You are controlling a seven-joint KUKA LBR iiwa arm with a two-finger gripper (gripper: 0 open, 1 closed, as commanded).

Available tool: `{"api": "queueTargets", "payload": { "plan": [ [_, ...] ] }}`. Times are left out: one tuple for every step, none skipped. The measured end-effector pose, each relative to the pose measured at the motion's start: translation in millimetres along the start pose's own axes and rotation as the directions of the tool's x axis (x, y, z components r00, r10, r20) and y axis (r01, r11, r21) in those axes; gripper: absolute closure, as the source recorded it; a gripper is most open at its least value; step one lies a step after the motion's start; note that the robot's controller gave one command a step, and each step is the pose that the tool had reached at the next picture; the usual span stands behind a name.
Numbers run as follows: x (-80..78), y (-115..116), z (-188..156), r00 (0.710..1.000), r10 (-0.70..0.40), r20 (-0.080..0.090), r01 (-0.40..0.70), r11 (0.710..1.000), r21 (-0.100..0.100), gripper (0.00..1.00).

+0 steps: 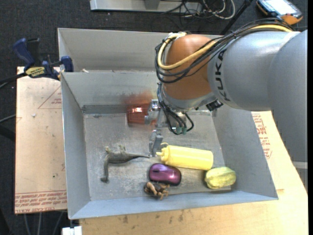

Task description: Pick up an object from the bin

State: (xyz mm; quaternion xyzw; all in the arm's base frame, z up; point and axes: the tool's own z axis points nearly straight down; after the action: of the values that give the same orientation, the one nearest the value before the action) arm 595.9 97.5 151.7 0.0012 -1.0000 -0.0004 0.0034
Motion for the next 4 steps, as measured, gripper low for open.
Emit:
{"api": "queueTargets", "payload": {
  "plan": [
    [-2.0, 0, -4, 1.000, 0.002, 0.008, -0.002, 1.000, -0.001, 0.00],
    [16.5, -56, 45, 0.999, -0.045, 0.012, 0.045, 0.999, -0.001, 0.00],
    [40.4, -127, 36, 0.999, 0.052, 0.005, -0.052, 0.999, 0.000, 0.00],
    [37.2, -121, 33, 0.998, 0.064, 0.009, -0.064, 0.998, -0.001, 0.00]
  ]
}}
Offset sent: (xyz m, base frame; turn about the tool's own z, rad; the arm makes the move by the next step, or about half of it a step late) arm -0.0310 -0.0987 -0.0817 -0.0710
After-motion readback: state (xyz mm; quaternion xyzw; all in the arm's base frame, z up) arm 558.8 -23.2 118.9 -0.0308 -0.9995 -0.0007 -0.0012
